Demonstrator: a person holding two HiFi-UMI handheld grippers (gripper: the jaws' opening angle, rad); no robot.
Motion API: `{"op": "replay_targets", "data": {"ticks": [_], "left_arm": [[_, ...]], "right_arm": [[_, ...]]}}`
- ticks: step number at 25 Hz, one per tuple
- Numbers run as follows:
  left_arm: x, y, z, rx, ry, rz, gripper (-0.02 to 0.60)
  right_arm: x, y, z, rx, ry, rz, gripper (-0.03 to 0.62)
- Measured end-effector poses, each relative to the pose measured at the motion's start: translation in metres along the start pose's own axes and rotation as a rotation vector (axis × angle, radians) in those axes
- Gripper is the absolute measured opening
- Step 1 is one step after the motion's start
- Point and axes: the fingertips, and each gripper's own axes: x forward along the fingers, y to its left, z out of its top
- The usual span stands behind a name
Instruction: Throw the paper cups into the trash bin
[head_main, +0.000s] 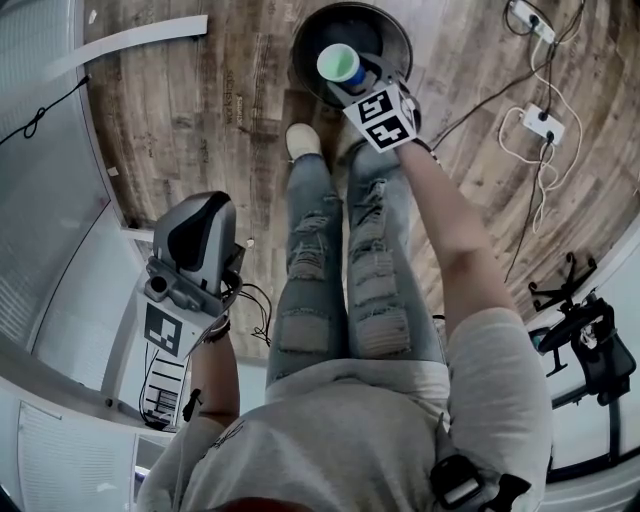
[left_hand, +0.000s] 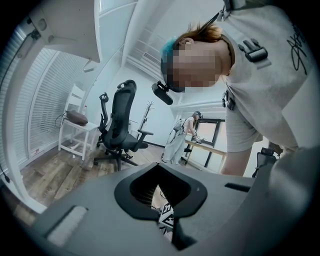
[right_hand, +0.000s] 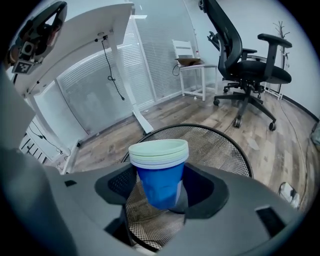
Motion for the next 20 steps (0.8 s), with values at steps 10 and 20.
{"op": "replay_targets", "data": {"ticks": [10, 20], "left_arm": [[-0.002, -0.002, -0.005, -0.012, 0.007, -0.008, -0.006], [0.002, 0.0, 0.001, 0.004, 0.005, 0.008, -0.006]], "right_arm": [[0.008, -0.005, -0.011, 0.052, 0.075, -0.006, 0.296], [-0.007, -0.012, -0.003, 0.064, 0.04, -0.013, 0.296]]}}
